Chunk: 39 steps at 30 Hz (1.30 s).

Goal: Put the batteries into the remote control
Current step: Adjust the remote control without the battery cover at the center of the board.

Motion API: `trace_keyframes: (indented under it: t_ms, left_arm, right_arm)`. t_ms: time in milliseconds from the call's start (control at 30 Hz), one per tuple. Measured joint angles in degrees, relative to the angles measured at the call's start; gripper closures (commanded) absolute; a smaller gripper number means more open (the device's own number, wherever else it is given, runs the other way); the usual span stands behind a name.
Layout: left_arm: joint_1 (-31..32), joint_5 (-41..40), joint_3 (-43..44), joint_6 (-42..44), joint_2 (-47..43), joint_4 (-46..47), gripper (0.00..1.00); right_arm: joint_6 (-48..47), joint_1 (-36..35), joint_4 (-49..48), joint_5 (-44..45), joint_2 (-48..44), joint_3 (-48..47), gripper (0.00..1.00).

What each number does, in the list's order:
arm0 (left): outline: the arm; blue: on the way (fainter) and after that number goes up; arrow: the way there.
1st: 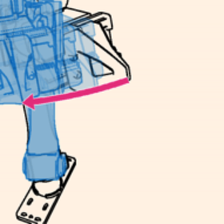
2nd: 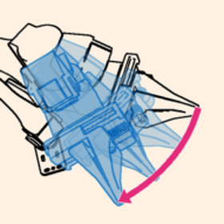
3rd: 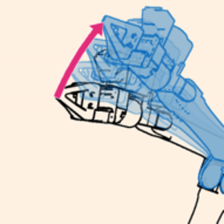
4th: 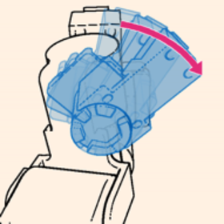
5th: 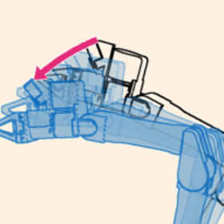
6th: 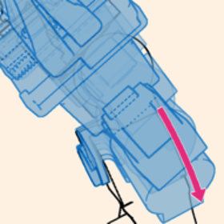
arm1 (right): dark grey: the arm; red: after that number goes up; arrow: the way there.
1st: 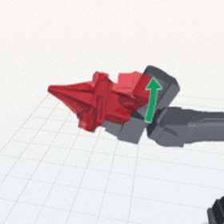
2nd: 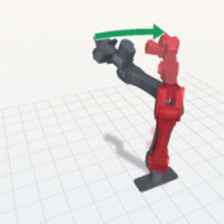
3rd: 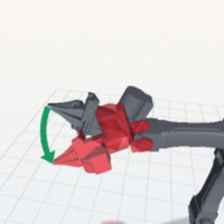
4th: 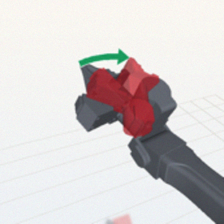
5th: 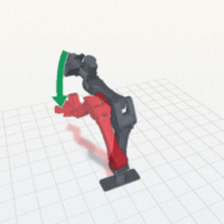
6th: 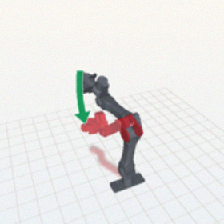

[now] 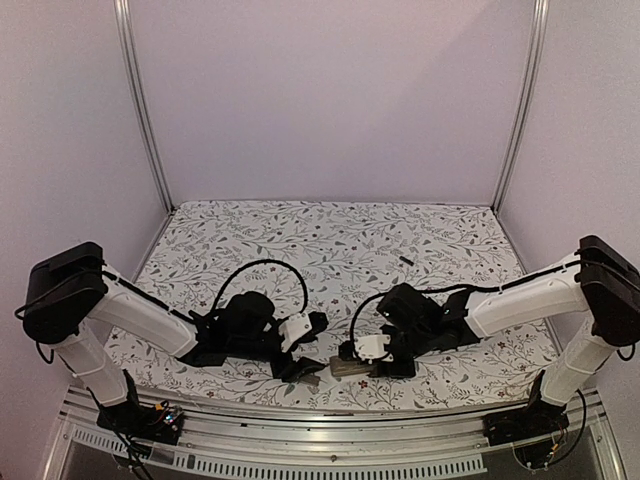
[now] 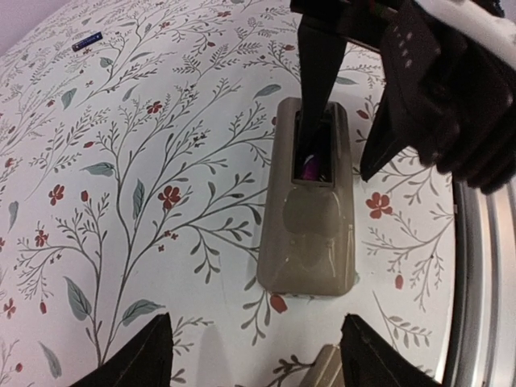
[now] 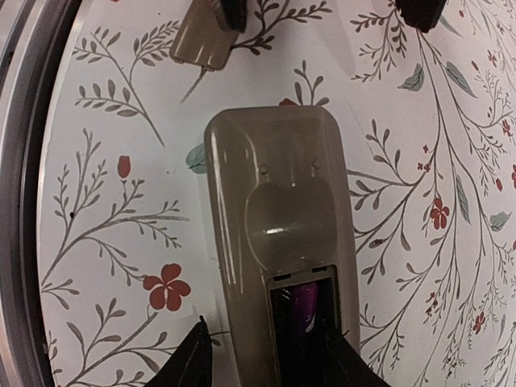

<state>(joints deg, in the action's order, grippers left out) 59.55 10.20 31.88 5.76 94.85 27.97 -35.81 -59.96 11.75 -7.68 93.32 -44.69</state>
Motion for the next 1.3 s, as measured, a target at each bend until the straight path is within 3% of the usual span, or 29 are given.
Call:
trace_keyframes:
  t_ms: [200, 900, 967, 1167, 1300]
  left_arm:
    - [0.0, 0.1, 0.0, 0.0, 0.0, 0.0, 0.29]
    - [-0.1, 0.1, 0.0, 0.2, 0.0, 0.0, 0.29]
    - [-0.1, 0.1, 0.0, 0.2, 0.0, 0.0, 0.29]
    - [-0.1, 0.1, 0.0, 0.2, 0.0, 0.0, 0.29]
    - [-0.1, 0.2, 0.0, 0.2, 0.0, 0.0, 0.29]
  right_arm:
    - [-0.3, -0.3, -0.3, -0.3, 2.8, -2.8, 0.6]
    - [0.5, -0.4, -0.2, -0.3, 3.0, -3.1, 1.0]
    - [0.7, -0.4, -0.2, -0.3, 3.0, -3.0, 0.96]
    - [1.6, -0.4, -0.1, -0.2, 3.0, -3.3, 0.68]
    - [2.6, -0.3, 1.0, 0.0, 3.1, -3.8, 0.65]
